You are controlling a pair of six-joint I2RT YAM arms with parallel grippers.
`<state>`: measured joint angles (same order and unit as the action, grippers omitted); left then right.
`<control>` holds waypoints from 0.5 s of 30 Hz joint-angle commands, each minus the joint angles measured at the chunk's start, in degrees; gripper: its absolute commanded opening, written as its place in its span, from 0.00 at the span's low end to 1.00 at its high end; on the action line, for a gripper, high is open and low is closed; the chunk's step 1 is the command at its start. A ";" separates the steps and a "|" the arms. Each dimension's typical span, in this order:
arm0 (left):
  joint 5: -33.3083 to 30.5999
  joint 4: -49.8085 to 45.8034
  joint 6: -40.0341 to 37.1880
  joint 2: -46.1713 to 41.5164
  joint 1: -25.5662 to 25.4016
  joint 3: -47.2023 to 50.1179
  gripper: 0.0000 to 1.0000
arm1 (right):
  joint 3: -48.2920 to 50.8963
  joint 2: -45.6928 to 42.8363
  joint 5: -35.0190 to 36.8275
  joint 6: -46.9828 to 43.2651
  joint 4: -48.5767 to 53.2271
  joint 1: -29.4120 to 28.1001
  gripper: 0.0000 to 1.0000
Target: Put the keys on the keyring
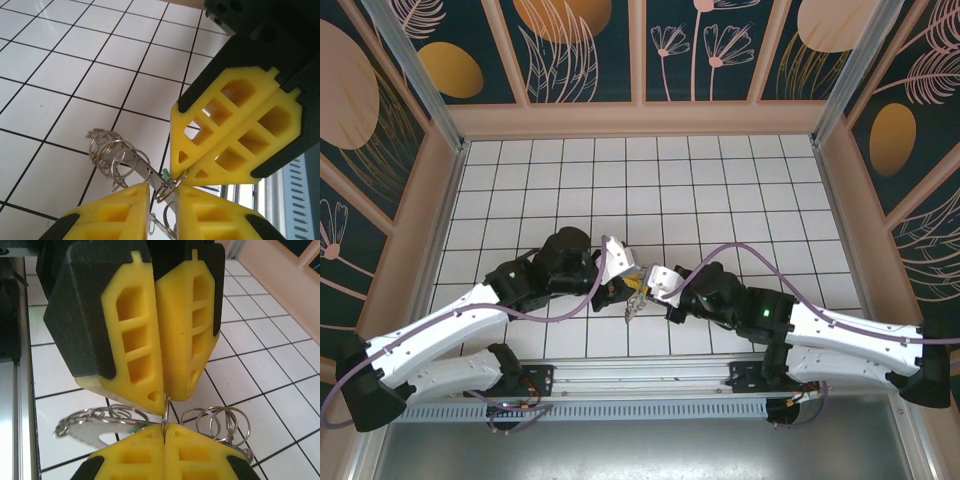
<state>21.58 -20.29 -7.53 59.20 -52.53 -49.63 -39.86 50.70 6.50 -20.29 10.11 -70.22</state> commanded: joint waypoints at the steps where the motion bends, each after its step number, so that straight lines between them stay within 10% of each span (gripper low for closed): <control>1: -0.80 -0.62 -1.57 0.48 -0.40 -1.43 0.17 | -3.03 -0.19 -0.64 -1.22 0.94 0.14 0.00; 5: 1.22 2.81 -0.24 -0.97 -0.39 0.66 0.00 | -1.79 -3.01 -3.35 -1.15 -1.40 0.15 0.00; 15: 7.98 11.27 2.49 -6.44 -0.44 5.68 0.12 | 1.96 -6.69 -5.10 0.93 -3.98 0.16 0.00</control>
<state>26.57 -12.34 -6.17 53.91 -52.84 -44.62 -38.72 44.71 2.37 -20.43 9.28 -70.11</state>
